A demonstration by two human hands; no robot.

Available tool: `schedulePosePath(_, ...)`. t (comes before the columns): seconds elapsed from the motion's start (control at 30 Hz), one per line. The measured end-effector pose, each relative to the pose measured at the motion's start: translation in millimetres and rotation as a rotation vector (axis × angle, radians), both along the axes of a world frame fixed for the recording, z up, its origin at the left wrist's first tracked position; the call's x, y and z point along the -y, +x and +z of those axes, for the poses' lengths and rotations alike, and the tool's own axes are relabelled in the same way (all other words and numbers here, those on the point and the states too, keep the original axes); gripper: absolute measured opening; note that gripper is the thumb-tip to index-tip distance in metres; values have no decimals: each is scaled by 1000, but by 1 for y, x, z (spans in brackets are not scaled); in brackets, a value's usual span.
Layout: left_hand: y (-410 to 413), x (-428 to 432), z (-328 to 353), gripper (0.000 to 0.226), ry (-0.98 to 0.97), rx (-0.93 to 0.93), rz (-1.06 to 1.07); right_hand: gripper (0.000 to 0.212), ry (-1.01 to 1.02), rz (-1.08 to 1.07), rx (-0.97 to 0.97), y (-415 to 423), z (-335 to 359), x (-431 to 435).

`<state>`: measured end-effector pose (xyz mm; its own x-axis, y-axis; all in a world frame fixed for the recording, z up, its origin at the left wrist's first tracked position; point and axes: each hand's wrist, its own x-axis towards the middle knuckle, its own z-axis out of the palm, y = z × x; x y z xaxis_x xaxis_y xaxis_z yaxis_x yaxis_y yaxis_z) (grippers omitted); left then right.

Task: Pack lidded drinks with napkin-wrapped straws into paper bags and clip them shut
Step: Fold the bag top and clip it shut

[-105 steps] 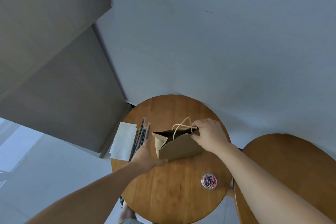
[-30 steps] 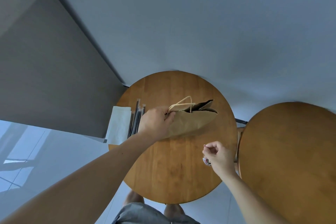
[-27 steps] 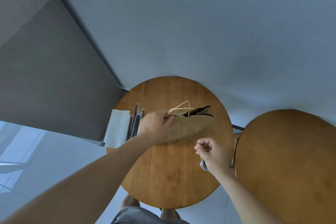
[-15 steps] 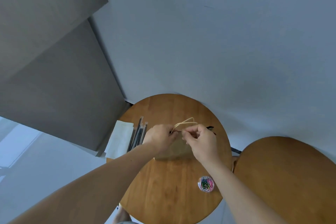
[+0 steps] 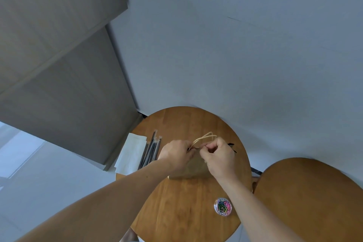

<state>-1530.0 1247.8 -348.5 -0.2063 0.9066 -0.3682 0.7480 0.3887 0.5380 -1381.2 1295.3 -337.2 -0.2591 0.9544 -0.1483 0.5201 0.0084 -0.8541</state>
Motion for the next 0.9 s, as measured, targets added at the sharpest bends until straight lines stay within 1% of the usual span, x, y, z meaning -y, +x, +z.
schedulePosePath(0.13,0,0,0,20,-1,16,5,17,-94,13,-80,0,-1,-1)
schedulePosePath(0.23,0,0,0,24,4,13,5,21,-138,20,-137,2,-2,-1)
schedulePosePath(0.3,0,0,-1,21,7,16,6,22,-134,24,-142,4,-3,-1)
schedulePosePath(0.47,-3,-1,-2,20,34,26,16,16,-140,30,-149,7,-5,-6)
schedulePosePath(0.53,-3,-1,-1,21,39,23,10,18,-140,50,-158,7,-5,-9)
schedulePosePath(0.63,-4,-1,-1,21,53,6,6,18,-80,123,-119,9,-1,-14)
schedulePosePath(0.77,-2,1,-3,20,81,-5,16,13,75,193,15,8,0,-21)
schedulePosePath(0.9,-2,1,-4,21,86,-42,2,10,96,290,81,3,-1,-28)
